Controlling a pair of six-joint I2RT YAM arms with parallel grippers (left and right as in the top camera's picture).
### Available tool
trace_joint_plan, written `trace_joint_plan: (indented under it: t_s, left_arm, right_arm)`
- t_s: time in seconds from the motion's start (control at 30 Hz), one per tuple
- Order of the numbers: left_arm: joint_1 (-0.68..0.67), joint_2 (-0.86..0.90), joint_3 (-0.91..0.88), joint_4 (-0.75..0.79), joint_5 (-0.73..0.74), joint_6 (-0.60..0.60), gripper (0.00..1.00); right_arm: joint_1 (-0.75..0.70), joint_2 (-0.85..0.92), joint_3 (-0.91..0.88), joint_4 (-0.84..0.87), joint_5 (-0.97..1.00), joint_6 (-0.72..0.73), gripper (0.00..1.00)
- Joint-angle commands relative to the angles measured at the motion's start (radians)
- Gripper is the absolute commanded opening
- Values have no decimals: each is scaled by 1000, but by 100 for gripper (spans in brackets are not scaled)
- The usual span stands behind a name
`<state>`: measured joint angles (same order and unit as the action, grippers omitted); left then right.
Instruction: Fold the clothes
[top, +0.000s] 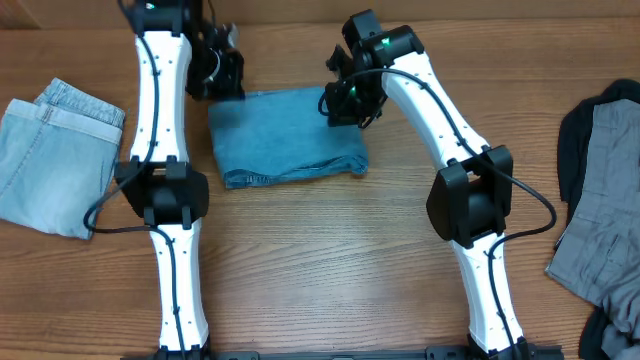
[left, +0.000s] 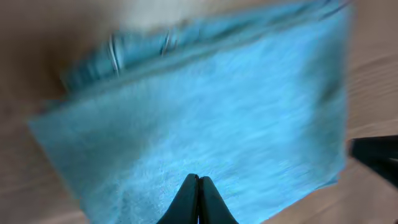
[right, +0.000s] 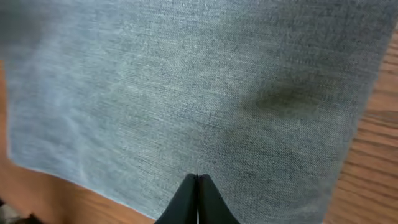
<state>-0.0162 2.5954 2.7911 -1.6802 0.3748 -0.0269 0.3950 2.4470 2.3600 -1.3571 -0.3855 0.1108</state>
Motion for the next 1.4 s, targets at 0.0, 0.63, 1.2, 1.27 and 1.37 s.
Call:
trace_joint_plan:
  t_s: [0.0,0.63,1.2,1.27,1.37]
  left_arm:
    - [1,-22,-136,-1,-8,5,4]
    - [10,-24,-222,26,-22,3,4]
    - [3,-22,-459,388,-225,-67,17]
    - [3,-22,-459,381,-225,-67,14]
    - [3,-24,-390,344,-147,-67,6]
  right_arm:
    - [8,-32,-23,-16,41,-15,4]
    - [-3,-35,-175,143,26,-14,4]
    - [-22,-8,-421,790,213,-2,4]
    - [-22,6,-423,808,212,30,5]
    - [-24,-18,-379,775,177,47,5]
